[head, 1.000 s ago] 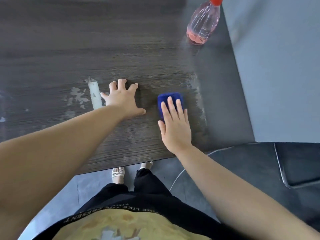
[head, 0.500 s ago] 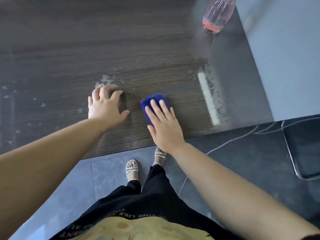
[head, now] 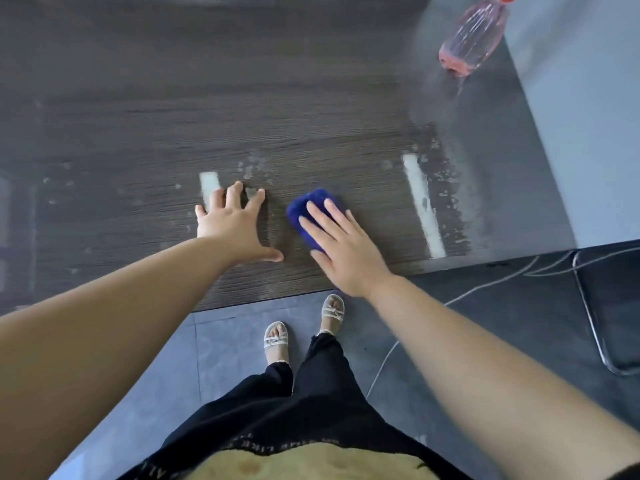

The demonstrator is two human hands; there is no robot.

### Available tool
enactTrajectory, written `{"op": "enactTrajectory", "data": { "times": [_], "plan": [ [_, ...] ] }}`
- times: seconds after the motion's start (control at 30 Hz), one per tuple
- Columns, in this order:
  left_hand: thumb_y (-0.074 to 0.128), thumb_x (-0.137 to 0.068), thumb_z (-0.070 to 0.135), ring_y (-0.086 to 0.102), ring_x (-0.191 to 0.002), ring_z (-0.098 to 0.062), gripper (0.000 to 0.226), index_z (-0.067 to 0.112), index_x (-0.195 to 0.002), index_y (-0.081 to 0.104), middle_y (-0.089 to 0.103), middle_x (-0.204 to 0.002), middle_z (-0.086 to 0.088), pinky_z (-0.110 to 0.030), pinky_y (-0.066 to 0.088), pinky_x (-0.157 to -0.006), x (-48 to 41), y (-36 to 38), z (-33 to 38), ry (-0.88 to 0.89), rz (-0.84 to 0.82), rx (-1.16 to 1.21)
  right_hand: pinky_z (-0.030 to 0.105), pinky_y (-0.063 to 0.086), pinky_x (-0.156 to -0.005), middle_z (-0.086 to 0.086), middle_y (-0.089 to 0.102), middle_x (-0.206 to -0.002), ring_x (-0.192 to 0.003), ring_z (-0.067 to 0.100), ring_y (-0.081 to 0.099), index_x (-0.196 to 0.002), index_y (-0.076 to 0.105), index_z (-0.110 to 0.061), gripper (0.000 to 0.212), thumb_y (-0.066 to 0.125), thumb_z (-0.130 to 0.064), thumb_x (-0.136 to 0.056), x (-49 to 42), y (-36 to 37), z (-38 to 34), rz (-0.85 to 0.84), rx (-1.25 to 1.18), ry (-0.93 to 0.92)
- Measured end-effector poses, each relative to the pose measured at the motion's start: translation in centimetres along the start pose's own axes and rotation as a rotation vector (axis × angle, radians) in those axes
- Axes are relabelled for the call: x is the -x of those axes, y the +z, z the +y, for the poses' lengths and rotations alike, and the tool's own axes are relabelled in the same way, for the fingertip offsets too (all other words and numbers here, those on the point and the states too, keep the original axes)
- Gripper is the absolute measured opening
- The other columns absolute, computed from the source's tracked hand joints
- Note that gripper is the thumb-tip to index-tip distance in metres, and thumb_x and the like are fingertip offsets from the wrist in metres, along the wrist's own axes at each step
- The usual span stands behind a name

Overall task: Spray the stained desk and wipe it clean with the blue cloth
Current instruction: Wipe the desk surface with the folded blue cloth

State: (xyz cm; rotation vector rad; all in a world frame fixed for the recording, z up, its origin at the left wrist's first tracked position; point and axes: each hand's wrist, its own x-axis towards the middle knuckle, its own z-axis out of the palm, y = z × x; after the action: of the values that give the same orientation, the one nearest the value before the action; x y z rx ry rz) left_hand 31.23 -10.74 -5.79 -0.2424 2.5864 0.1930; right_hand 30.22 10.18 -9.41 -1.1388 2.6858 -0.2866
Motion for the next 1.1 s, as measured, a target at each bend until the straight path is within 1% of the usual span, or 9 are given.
{"op": "enactTrajectory", "data": {
  "times": [0.1,0.27,0.33,0.5,0.57,0.67,0.73,0.97,1.1],
  "plan": [
    [0.070,-0.055,0.075,0.005,-0.141,-0.033,0.121,0.033,-0.149,0.005,0.006,-0.155,-0.006,-0.057,0.019,-0.112,-0.1,0.0,-0.1,0.000,-0.024,-0.026,0.059,0.028,-0.106,0.008,0.034,-0.150,-0.138,0.035,0.029,-0.141,0.041,-0.015,0.053,0.033,-0.033,-0.092,1.6,-1.1,6.4,0.015,0.075,0.004],
    [0.072,-0.053,0.073,0.009,-0.139,-0.033,0.122,0.031,-0.148,0.007,0.010,-0.152,-0.006,-0.058,0.022,-0.111,-0.2,-0.6,0.2,-0.008,-0.046,-0.023,0.049,0.008,-0.116,0.004,0.002,-0.159,-0.145,0.028,-0.003,-0.151,0.011,-0.018,0.057,0.033,-0.033,-0.100,-4.5,-2.2,6.4,0.190,-0.093,0.952],
    [0.073,-0.053,0.071,0.013,-0.137,-0.031,0.119,0.032,-0.147,0.012,0.013,-0.150,-0.006,-0.057,0.026,-0.110,-0.2,-0.8,0.3,-0.022,-0.046,-0.018,0.048,0.006,-0.117,0.005,0.001,-0.159,-0.145,0.028,-0.003,-0.151,0.008,-0.018,0.060,0.033,-0.036,-0.099,-7.2,-1.8,3.0,0.175,-0.087,0.854],
    [0.073,-0.062,0.063,0.025,-0.128,-0.029,0.091,0.033,-0.139,0.035,0.029,-0.138,-0.003,-0.046,0.043,-0.095,-0.7,-2.6,0.3,-0.083,-0.024,0.135,0.049,0.014,-0.113,0.005,0.026,-0.154,-0.143,0.030,0.018,-0.145,0.034,-0.018,0.052,0.033,-0.032,-0.095,-4.6,-1.8,5.1,-0.045,0.010,-0.114],
    [0.073,-0.064,0.063,0.026,-0.129,-0.029,0.087,0.030,-0.137,0.038,0.031,-0.138,-0.004,-0.046,0.041,-0.095,-1.3,-3.4,0.4,-0.097,-0.005,0.146,0.054,0.016,-0.113,0.005,0.025,-0.154,-0.143,0.029,0.017,-0.145,0.033,-0.017,0.050,0.035,-0.028,-0.096,-4.0,-2.9,9.4,-0.023,0.046,-0.020],
    [0.073,-0.061,0.064,0.020,-0.134,-0.029,0.093,0.030,-0.139,0.035,0.026,-0.143,-0.003,-0.047,0.032,-0.104,-2.9,-4.2,0.1,-0.116,0.058,0.151,0.049,0.009,-0.116,0.003,0.005,-0.159,-0.146,0.026,-0.001,-0.150,0.015,-0.018,0.053,0.033,-0.027,-0.101,-6.8,-4.2,11.6,0.087,-0.046,0.621],
    [0.075,-0.057,0.066,0.014,-0.137,-0.030,0.100,0.033,-0.140,0.031,0.023,-0.146,-0.002,-0.048,0.025,-0.111,-4.1,-4.5,-0.2,-0.143,0.075,0.169,0.047,0.004,-0.117,0.005,-0.003,-0.159,-0.145,0.027,-0.007,-0.151,0.007,-0.018,0.058,0.030,-0.035,-0.101,-9.9,-4.1,9.3,0.118,-0.074,0.846],
    [0.079,-0.051,0.065,0.007,-0.140,-0.030,0.116,0.037,-0.145,0.018,0.013,-0.151,-0.002,-0.051,0.016,-0.115,-7.1,-5.6,-1.0,-0.148,0.021,0.146,0.050,0.014,-0.113,0.003,0.023,-0.156,-0.144,0.027,0.015,-0.146,0.030,-0.021,0.055,0.029,-0.037,-0.094,-8.4,-3.4,9.7,-0.055,0.054,-0.105],
    [0.080,-0.049,0.065,0.013,-0.136,-0.031,0.118,0.037,-0.146,0.018,0.014,-0.150,-0.003,-0.051,0.023,-0.113,-7.6,-5.9,-0.9,-0.151,-0.008,0.140,0.051,0.012,-0.115,0.003,0.012,-0.158,-0.145,0.028,0.005,-0.149,0.022,-0.019,0.053,0.034,-0.030,-0.098,-10.7,-4.8,14.4,0.086,-0.017,0.470]
  ]
}}
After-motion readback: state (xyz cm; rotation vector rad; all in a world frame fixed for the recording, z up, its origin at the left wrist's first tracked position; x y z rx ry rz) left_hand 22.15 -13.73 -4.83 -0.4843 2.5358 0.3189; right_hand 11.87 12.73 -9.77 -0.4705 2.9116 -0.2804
